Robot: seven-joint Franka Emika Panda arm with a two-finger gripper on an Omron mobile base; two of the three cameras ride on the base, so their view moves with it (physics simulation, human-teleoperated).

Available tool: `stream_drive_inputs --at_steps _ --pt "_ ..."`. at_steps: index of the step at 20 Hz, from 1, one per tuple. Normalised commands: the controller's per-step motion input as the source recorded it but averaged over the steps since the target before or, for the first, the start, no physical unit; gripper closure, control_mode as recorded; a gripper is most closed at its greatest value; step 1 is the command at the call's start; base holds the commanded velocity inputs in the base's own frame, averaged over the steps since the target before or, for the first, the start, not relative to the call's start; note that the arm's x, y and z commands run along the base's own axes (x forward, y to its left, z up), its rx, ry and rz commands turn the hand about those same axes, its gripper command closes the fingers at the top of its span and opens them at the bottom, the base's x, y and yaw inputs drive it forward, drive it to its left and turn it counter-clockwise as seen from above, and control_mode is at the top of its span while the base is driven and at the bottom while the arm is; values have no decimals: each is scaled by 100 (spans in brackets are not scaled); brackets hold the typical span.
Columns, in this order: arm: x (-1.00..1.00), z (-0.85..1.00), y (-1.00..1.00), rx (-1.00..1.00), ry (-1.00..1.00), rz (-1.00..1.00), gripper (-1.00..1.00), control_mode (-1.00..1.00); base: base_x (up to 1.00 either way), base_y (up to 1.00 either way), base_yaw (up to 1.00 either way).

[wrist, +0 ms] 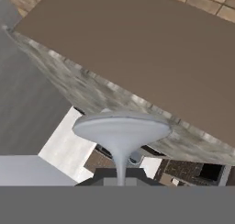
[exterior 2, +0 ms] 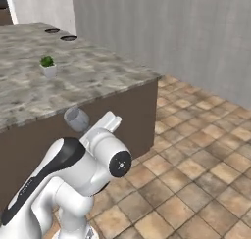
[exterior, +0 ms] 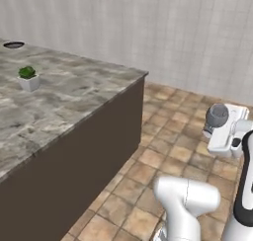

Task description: Retrieve the wine glasses from the counter and place one next to each plate.

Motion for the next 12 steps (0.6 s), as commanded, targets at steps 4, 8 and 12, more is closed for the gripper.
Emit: stream_drive_inputs --at_steps 4,8,12 --pt "0 0 0 0 0 0 100 100 38 -73 54" --pt "0 0 0 0 0 0 100 100 10 -46 71" --pt "0 0 0 0 0 0 100 100 0 -23 86"
